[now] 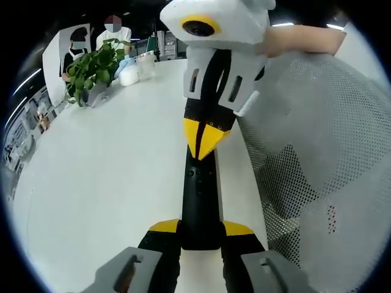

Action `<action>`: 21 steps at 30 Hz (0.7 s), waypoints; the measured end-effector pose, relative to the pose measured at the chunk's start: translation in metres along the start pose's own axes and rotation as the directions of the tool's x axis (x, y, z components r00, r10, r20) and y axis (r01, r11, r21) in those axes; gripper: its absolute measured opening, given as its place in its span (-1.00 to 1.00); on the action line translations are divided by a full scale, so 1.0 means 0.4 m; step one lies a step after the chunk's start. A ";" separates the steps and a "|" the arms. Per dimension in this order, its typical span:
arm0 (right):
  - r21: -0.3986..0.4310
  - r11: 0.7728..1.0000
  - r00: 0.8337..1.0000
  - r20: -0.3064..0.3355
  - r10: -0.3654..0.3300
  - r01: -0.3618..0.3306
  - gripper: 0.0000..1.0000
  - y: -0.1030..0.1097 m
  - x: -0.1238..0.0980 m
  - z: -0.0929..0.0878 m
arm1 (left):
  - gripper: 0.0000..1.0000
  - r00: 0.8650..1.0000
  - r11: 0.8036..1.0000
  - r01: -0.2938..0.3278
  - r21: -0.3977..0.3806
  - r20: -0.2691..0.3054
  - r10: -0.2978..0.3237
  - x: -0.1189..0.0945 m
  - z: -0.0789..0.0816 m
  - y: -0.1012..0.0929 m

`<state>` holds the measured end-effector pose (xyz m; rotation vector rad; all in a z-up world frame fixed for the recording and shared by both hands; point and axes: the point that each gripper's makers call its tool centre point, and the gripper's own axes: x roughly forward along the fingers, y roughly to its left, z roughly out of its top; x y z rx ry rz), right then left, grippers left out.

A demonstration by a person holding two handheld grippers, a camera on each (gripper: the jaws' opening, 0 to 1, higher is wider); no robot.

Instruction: Press the specified remote control buttons in sequence, fully releasing each button before pressing the next.

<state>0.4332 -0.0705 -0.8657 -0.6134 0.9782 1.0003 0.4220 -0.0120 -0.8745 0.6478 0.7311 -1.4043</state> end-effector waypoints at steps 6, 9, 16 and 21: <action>-0.030 1.000 1.000 0.002 0.007 -0.007 -1.00 0.008 0.006 0.005 | -0.51 1.000 1.000 0.000 -0.001 0.003 0.000 0.001 -0.001 0.001; -0.040 0.999 1.000 0.004 0.001 -0.001 -1.00 0.008 0.006 0.005 | -0.51 1.000 1.000 0.000 0.000 0.001 0.000 0.001 0.000 0.000; -0.055 0.998 1.000 0.013 -0.013 0.013 -1.00 0.010 0.006 0.005 | -0.51 1.000 1.000 0.002 0.000 0.000 -0.002 0.001 0.001 0.001; -0.060 0.998 1.000 0.014 -0.020 0.021 -1.00 0.008 0.006 0.005 | -0.51 1.000 1.000 0.003 0.000 -0.001 -0.003 0.001 0.001 0.000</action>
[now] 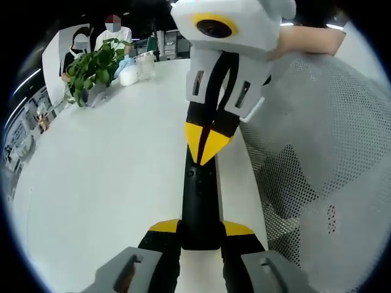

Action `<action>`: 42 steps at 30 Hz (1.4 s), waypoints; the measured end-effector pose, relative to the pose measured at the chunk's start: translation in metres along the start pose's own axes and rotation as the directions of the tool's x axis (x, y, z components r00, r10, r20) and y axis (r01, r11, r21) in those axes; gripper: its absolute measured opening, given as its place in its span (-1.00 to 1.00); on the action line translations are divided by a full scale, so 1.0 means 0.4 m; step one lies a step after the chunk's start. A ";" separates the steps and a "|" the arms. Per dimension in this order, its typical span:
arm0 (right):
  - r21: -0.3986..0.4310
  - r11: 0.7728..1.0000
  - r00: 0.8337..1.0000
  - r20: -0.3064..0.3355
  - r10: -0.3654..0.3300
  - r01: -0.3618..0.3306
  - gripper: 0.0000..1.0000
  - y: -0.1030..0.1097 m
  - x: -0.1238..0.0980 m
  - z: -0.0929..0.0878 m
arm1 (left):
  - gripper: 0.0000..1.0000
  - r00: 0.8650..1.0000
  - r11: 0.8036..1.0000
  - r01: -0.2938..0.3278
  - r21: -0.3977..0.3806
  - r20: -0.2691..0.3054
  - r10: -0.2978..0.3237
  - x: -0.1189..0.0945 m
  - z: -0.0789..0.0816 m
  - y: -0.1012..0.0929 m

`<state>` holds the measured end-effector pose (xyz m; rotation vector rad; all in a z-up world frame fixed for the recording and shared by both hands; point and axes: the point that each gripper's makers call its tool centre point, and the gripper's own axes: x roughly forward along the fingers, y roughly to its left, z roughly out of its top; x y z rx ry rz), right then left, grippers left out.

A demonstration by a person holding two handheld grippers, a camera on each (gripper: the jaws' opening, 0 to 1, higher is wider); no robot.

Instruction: Press the specified remote control buttons in sequence, fully releasing each button before pressing the next.

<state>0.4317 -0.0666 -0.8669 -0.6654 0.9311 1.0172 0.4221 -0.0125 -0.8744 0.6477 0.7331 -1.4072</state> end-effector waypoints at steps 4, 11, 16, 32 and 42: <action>0.013 1.000 1.000 0.006 0.016 -0.016 -1.00 -0.003 -0.002 0.000 | -0.51 1.000 1.000 -0.001 0.001 -0.001 0.001 0.000 0.000 0.000; 0.013 0.999 0.998 -0.049 0.030 -0.029 -1.00 -0.002 -0.019 -0.034 | -0.51 1.000 1.000 -0.003 -0.003 0.001 0.003 -0.001 0.000 0.000; 0.001 1.000 0.998 -0.060 0.030 -0.030 -1.00 0.004 -0.022 -0.036 | -0.51 1.000 1.000 0.002 -0.009 0.006 -0.002 -0.002 0.000 0.001; -0.113 0.993 0.997 -0.066 0.027 -0.034 -1.00 0.018 -0.017 -0.039 | -0.51 1.000 1.000 0.002 -0.007 0.002 -0.002 -0.001 0.001 0.000; -0.178 0.984 0.997 -0.072 0.004 -0.016 -1.00 0.016 -0.015 -0.038 | -0.51 1.000 1.000 0.002 -0.004 -0.002 -0.002 -0.001 0.001 0.001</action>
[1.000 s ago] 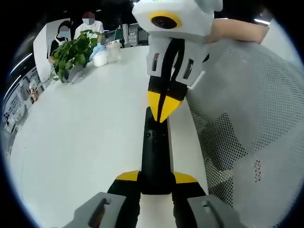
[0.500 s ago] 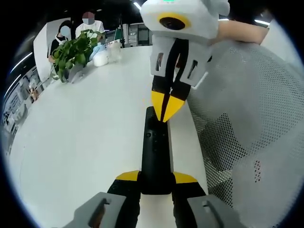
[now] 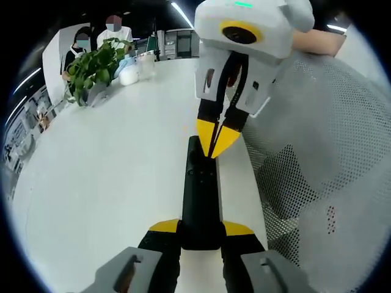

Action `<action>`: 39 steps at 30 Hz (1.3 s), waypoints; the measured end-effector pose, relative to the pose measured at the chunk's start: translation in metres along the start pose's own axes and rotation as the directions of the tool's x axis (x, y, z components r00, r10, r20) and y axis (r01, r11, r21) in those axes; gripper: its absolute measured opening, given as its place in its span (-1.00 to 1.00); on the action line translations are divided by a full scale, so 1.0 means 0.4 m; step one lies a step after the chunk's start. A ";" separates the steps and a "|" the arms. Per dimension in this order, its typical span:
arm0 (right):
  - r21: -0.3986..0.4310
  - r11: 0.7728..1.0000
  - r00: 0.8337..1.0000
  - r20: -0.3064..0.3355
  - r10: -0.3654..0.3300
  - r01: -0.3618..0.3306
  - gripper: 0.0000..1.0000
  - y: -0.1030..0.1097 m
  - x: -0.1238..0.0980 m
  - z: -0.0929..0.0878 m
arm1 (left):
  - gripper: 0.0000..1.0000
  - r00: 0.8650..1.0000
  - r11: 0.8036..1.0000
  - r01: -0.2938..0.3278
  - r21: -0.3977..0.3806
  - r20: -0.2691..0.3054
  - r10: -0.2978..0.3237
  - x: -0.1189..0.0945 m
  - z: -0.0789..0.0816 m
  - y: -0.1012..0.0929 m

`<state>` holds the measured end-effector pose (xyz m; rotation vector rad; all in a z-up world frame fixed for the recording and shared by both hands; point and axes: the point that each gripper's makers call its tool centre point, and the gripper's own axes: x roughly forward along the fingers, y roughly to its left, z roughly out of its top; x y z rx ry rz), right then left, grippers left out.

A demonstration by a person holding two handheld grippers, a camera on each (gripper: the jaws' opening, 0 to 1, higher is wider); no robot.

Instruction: Press the specified remote control buttons in sequence, fully releasing each button before pressing the next.

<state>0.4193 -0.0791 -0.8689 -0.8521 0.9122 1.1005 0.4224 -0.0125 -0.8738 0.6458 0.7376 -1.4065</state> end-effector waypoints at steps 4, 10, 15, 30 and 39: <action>-0.058 0.998 1.000 0.000 -0.014 0.014 -1.00 0.001 0.001 0.000 | -0.51 1.000 1.000 0.000 -0.003 -0.001 0.000 0.000 0.000 0.001; -0.148 0.988 0.999 -0.018 -0.037 0.034 -1.00 0.002 0.004 0.002 | -0.51 1.000 1.000 -0.001 0.000 -0.006 0.001 0.001 0.000 0.001; -0.028 0.999 1.000 -0.006 -0.024 0.024 -1.00 -0.002 0.003 0.003 | -0.51 1.000 1.000 -0.001 0.013 -0.005 0.001 0.001 -0.001 -0.001; 0.247 0.968 0.998 0.039 0.046 -0.055 -1.00 -0.013 -0.002 0.005 | -0.51 1.000 1.000 0.009 0.030 -0.019 -0.009 0.001 -0.001 -0.005; 0.231 0.973 0.999 0.050 0.008 -0.020 -1.00 -0.034 0.000 0.017 | -0.51 0.999 0.998 0.025 0.050 -0.029 -0.024 0.003 0.000 -0.015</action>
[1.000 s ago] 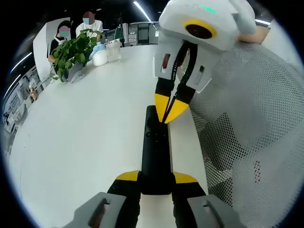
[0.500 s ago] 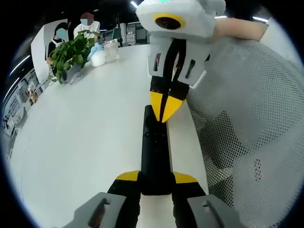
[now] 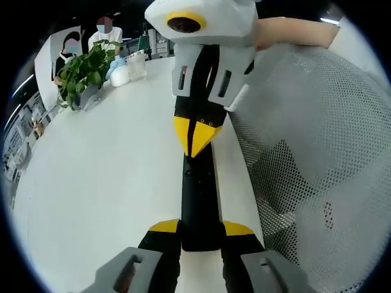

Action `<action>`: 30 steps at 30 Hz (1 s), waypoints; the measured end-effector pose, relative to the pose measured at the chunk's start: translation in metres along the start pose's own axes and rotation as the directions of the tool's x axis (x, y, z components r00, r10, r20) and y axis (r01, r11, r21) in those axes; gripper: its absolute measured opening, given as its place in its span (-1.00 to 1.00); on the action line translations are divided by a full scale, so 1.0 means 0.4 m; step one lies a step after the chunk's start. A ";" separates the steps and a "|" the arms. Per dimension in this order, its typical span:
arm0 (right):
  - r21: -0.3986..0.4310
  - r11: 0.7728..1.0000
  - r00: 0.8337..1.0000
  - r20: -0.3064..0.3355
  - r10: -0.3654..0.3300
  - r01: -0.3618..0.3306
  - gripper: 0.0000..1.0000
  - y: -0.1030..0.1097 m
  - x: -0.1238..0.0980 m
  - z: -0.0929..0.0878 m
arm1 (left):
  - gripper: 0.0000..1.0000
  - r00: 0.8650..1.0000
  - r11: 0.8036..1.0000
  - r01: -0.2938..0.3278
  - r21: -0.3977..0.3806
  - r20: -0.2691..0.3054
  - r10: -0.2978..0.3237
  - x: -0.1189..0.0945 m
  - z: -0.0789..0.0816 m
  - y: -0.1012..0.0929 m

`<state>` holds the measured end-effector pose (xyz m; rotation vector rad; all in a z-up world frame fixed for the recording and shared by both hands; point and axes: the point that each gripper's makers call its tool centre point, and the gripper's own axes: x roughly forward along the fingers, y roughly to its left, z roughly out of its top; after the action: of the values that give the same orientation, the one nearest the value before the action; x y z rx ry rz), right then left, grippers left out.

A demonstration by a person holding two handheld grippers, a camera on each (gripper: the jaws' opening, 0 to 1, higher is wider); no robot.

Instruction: Press the specified remote control buttons in sequence, fully releasing each button before pressing the next.

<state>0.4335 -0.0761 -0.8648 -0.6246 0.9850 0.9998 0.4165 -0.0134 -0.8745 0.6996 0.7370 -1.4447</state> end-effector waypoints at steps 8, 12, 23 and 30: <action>-0.021 0.999 0.999 -0.004 -0.039 0.039 -1.00 -0.004 0.008 -0.001 | -0.51 1.000 1.000 -0.001 -0.007 0.001 0.001 0.000 0.001 0.000; 0.042 0.999 1.000 0.011 -0.026 0.025 -1.00 -0.009 0.009 -0.002 | -0.51 1.000 1.000 -0.002 0.001 -0.003 0.002 0.002 0.002 0.000; 0.110 0.994 0.999 0.026 -0.018 0.015 -1.00 -0.008 0.006 -0.001 | -0.51 1.000 1.000 -0.003 -0.011 -0.005 0.003 0.002 0.003 0.000; 0.112 0.994 1.000 0.001 -0.021 0.020 -0.93 -0.004 -0.004 -0.017 | -0.51 1.000 1.000 -0.001 -0.017 0.001 0.001 0.001 0.004 0.001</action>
<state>0.4320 -0.0831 -0.8664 -0.5395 1.0236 0.9204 0.4168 -0.0149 -0.8740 0.6856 0.7475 -1.4362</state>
